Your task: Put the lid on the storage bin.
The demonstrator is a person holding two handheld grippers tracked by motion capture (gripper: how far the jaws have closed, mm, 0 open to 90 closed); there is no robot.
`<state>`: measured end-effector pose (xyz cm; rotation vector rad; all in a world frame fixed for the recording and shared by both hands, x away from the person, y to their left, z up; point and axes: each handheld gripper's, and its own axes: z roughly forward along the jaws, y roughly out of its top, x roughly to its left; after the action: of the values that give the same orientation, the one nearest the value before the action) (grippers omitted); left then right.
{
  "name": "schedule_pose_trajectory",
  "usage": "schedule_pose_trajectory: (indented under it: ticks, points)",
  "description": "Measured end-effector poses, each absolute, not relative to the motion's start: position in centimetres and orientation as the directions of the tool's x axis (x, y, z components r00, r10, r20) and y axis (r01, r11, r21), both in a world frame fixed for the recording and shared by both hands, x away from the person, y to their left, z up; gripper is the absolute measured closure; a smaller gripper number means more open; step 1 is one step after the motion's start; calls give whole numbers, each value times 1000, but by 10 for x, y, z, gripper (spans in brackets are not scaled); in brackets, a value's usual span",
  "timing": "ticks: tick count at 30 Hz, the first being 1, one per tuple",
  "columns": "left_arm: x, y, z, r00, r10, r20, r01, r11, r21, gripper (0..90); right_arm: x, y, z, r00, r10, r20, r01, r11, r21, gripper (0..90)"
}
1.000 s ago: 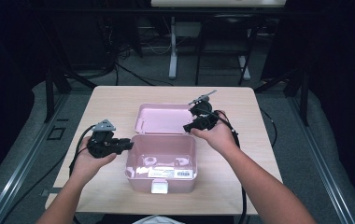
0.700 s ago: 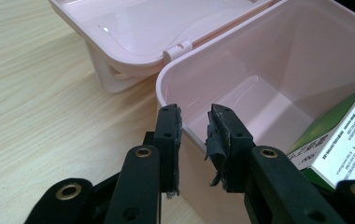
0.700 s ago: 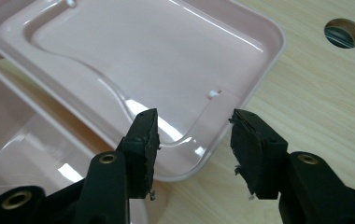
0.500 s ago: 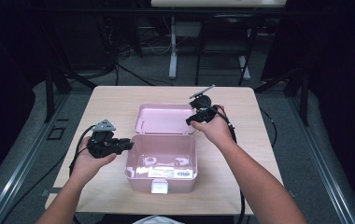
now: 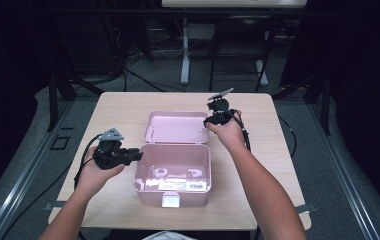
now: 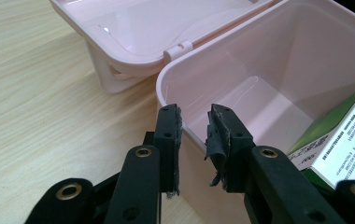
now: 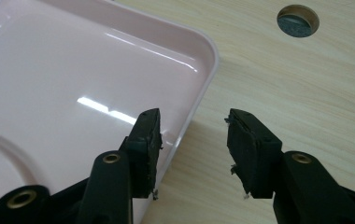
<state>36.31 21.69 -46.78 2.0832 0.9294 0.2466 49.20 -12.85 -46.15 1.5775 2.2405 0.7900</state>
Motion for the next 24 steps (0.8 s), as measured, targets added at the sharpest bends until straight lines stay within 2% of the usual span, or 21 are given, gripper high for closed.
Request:
schedule_pose_trajectory:
  ticks: [14, 21, 24]
  points:
    - [363, 217, -468, 708, 692, -141, 532, -390, 752, 733, 504, -120, -474, -275, 957, 93, 798, 173, 577, 682]
    - [363, 217, -468, 707, 692, -144, 532, -387, 753, 733, 506, -114, -477, -265, 957, 117, 813, 156, 561, 742]
    - [363, 217, -468, 707, 692, -145, 532, -386, 753, 733, 506, -110, -479, -255, 962, 97, 819, 162, 551, 762]
